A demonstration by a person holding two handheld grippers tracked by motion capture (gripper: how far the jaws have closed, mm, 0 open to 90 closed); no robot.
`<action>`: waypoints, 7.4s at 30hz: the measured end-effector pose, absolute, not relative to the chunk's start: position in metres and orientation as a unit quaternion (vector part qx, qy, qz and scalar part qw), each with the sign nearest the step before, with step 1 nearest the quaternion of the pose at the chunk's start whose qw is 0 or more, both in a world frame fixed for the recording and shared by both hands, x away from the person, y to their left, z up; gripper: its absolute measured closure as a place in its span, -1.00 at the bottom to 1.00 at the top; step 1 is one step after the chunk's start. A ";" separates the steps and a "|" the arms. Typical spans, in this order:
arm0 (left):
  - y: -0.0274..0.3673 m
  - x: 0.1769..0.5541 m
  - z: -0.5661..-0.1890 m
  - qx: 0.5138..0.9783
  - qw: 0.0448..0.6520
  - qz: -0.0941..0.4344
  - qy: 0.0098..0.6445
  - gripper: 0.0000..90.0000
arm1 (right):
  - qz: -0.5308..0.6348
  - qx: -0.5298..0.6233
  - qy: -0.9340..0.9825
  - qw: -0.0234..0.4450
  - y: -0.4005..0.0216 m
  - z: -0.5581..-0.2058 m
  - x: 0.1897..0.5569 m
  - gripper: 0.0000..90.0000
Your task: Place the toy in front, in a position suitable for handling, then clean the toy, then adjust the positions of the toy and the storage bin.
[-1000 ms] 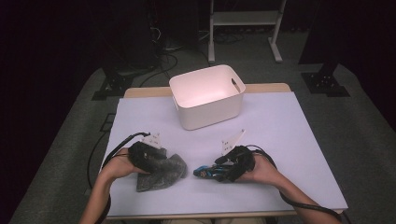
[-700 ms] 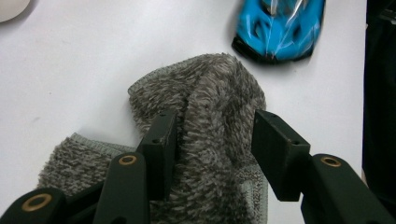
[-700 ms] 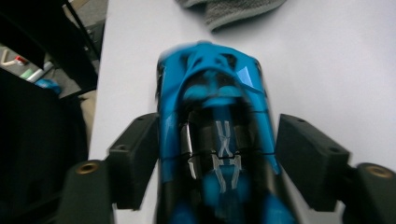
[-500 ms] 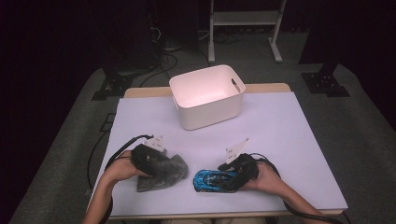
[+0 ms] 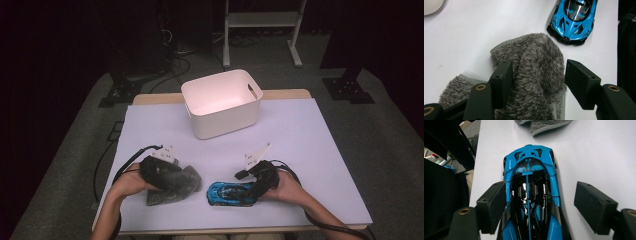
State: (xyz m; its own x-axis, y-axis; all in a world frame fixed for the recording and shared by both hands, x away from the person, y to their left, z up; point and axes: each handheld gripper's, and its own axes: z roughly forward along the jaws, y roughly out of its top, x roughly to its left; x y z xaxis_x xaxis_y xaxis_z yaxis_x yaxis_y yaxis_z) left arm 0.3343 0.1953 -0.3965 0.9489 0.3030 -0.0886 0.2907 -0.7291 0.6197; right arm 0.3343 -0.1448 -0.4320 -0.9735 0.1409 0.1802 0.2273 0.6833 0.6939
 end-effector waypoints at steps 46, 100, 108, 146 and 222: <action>0.210 0.332 -0.397 0.908 0.368 0.042 0.195 -0.59 | -0.360 -0.096 -0.928 0.013 -0.171 -0.371 0.425 -0.49; 0.219 0.330 -0.392 0.901 0.381 0.042 0.204 -0.76 | -0.342 -0.047 -0.937 -0.040 -0.136 -0.293 0.493 -0.49; 0.222 0.328 -0.391 0.899 0.382 0.044 0.209 -0.76 | -0.337 -0.046 -0.940 -0.035 -0.127 -0.293 0.510 -0.49; 0.226 0.326 -0.394 0.897 0.383 0.039 0.214 -0.77 | -0.294 -0.044 -0.954 -0.026 -0.115 -0.320 0.541 0.49; 0.217 0.322 -0.393 0.903 0.381 0.034 0.197 -0.80 | -0.270 -0.054 -0.961 0.006 -0.124 -0.317 0.440 0.90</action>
State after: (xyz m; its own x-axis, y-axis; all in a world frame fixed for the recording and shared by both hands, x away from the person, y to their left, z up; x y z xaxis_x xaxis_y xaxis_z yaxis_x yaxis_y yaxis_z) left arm 0.3221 0.2166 -0.3933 0.9203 0.3812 -0.0879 0.3290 -0.6325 0.7012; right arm 0.4396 -0.1240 -0.3173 -0.9940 0.1010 0.0414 0.1078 0.8479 0.5190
